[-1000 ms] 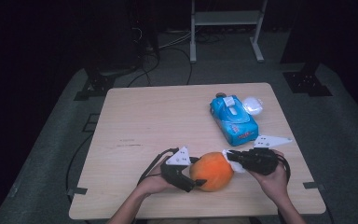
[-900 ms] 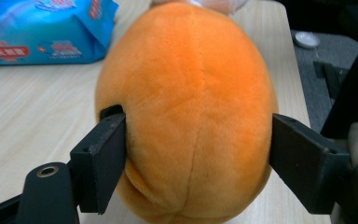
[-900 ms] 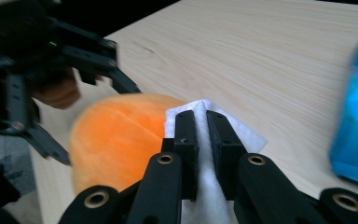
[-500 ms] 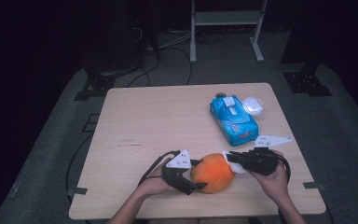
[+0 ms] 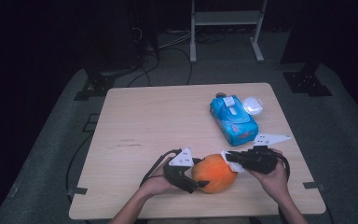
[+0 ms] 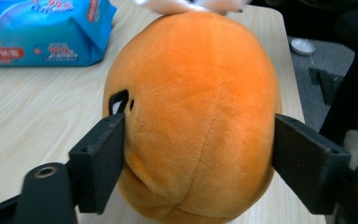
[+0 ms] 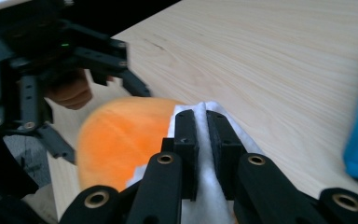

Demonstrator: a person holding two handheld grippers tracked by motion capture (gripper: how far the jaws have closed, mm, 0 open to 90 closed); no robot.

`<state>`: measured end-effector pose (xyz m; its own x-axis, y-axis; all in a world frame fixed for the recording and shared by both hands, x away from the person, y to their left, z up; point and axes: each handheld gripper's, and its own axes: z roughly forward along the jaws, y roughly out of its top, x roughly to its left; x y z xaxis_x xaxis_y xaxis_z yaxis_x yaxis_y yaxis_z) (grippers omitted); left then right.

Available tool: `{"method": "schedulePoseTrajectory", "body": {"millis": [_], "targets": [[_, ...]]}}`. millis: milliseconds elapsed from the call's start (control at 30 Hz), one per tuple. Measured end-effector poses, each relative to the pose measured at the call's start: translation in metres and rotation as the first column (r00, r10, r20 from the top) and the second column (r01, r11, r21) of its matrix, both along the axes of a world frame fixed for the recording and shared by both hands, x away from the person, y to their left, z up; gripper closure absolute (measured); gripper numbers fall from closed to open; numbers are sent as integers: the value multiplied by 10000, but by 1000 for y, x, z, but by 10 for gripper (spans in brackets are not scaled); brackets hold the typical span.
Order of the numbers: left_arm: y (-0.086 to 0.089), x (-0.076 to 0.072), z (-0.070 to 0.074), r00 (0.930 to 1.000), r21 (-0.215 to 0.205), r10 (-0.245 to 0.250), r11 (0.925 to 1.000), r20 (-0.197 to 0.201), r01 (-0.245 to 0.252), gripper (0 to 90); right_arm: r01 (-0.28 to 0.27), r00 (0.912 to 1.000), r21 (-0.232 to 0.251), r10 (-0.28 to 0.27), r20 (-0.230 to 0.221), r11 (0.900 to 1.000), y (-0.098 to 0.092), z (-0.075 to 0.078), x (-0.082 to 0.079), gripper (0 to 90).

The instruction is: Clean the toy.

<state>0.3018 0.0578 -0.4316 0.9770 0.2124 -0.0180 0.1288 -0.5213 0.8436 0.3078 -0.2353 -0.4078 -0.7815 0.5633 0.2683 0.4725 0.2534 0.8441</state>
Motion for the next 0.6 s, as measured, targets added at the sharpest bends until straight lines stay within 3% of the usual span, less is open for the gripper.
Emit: {"method": "schedulePoseTrajectory", "body": {"millis": [300,500,600], "targets": [[-5,-5,1,9994,178,-250,9995,246,246,229,297,9991,64,-295,-318,9995,-5,-4,4,826],[-16,-15,5,9949,561,-631,9967,784,588,226,-472,9988,155,474,-145,9988,21,5,-3,827],[-14,-13,4,9969,510,-492,9976,622,460,228,-617,9981,-226,618,57,9978,30,7,-5,827]]}}
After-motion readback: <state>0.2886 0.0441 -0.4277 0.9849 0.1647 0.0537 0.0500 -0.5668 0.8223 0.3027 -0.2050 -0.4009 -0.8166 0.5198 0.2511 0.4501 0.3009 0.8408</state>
